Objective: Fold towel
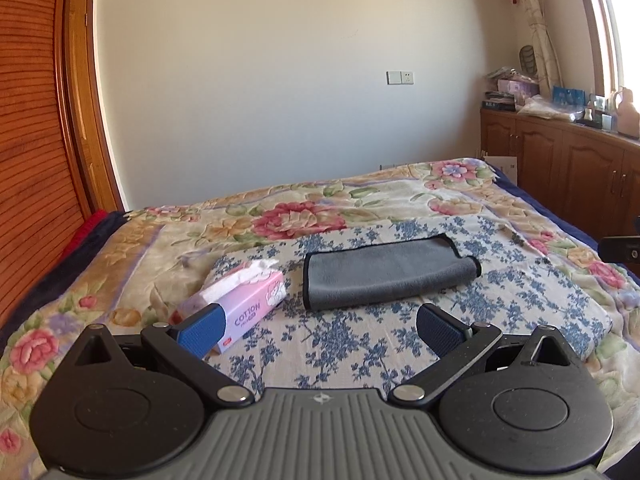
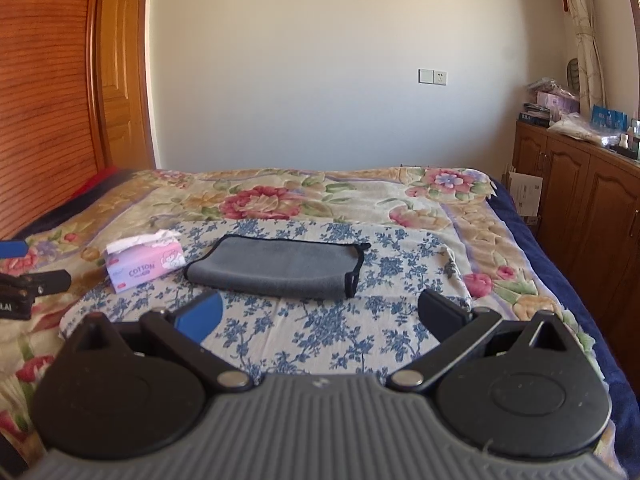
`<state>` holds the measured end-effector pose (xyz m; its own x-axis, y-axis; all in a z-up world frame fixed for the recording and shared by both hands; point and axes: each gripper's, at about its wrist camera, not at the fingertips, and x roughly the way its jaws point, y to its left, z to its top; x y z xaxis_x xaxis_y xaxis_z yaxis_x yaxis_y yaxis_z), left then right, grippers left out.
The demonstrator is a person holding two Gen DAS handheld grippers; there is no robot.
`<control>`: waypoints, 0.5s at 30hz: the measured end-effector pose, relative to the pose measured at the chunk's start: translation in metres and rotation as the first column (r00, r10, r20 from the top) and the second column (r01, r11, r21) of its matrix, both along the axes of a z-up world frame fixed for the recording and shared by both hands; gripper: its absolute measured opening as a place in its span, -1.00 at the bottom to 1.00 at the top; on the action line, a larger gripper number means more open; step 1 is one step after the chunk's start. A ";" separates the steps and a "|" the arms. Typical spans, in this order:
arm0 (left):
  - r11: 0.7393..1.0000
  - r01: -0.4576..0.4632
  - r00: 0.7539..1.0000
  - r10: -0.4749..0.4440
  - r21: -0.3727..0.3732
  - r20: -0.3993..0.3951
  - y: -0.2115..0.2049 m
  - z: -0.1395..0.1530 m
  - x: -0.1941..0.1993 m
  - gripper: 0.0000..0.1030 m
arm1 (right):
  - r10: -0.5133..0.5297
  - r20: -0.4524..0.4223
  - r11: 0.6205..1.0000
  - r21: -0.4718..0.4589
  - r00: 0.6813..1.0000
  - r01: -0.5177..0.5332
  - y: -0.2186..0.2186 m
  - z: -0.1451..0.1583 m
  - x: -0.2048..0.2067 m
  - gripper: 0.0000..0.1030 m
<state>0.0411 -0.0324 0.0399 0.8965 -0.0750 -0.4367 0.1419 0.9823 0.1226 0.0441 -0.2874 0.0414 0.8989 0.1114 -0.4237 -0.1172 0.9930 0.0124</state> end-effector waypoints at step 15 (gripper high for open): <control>0.999 -0.013 1.000 0.012 -0.044 -0.023 0.011 -0.024 -0.009 1.00 | -0.007 -0.020 1.000 -0.001 1.000 0.007 0.007 -0.022 -0.011 1.00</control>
